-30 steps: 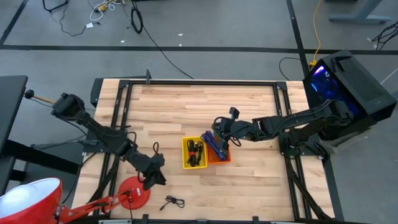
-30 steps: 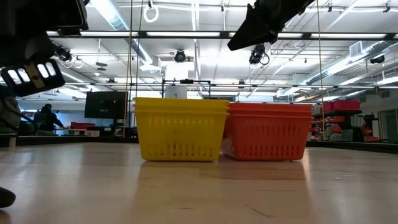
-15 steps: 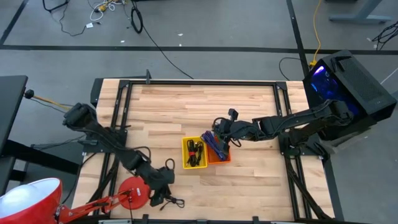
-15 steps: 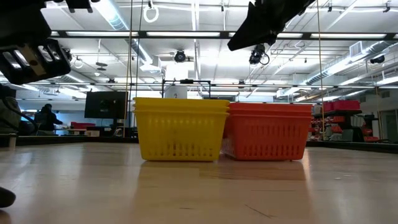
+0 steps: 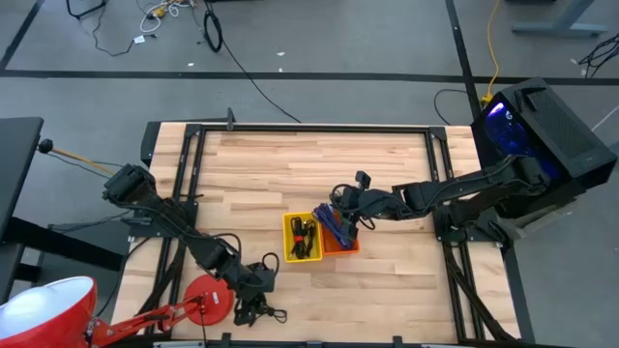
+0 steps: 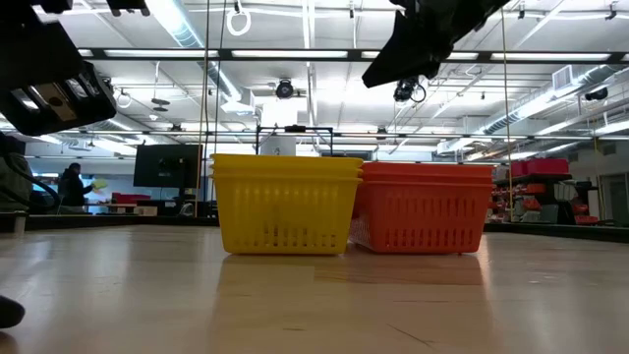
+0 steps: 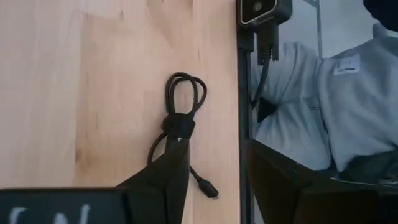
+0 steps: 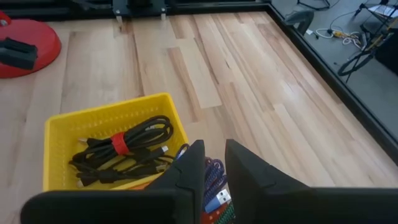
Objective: Pick & Place USB Port
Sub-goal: Put the black charger cable into the yellow bin
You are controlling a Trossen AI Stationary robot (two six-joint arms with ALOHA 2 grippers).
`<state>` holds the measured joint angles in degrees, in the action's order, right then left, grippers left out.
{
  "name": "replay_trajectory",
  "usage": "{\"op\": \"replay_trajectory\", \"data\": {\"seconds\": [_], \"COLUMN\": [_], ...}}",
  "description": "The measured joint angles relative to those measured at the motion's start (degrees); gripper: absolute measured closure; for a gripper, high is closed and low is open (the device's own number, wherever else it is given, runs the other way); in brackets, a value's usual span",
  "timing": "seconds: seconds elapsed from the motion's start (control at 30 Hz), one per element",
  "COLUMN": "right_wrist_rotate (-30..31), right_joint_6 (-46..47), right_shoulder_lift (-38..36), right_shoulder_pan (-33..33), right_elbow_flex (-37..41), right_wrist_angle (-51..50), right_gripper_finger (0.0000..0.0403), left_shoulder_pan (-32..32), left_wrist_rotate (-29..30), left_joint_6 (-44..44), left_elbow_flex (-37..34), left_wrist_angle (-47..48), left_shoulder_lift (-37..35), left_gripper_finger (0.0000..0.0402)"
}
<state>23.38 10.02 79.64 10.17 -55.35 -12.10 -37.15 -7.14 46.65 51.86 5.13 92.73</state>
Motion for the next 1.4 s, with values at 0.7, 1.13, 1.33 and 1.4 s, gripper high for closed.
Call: {"op": "replay_trajectory", "data": {"seconds": [0.7, 1.13, 1.33, 1.4], "right_wrist_rotate": [-0.1, -0.5, -0.5, -0.5], "right_joint_6": [-1.0, -1.1, -1.1, -1.1], "right_shoulder_lift": [0.0, 0.0, 0.0, 0.0], "right_shoulder_pan": [0.0, 0.0, 0.0, 0.0], "right_elbow_flex": [0.0, 0.0, 0.0, 0.0], "right_wrist_angle": [2.9, 2.5, 2.1, 2.1], "right_gripper_finger": [0.0337, 0.0337, 0.0337, 0.0337], "left_shoulder_pan": [1.0, 1.3, 1.4, 1.4], "left_wrist_rotate": [-1.9, -2.4, -5.1, -4.6], "left_joint_6": [0.7, -1.0, -0.9, -0.9], "left_elbow_flex": [0.8, 4.2, 4.7, 4.8], "left_wrist_angle": [4.3, 3.5, 2.8, 2.8], "left_shoulder_lift": [5.2, 11.1, 13.6, 13.8], "left_gripper_finger": [0.0241, 0.0241, 0.0241, 0.0241]}}
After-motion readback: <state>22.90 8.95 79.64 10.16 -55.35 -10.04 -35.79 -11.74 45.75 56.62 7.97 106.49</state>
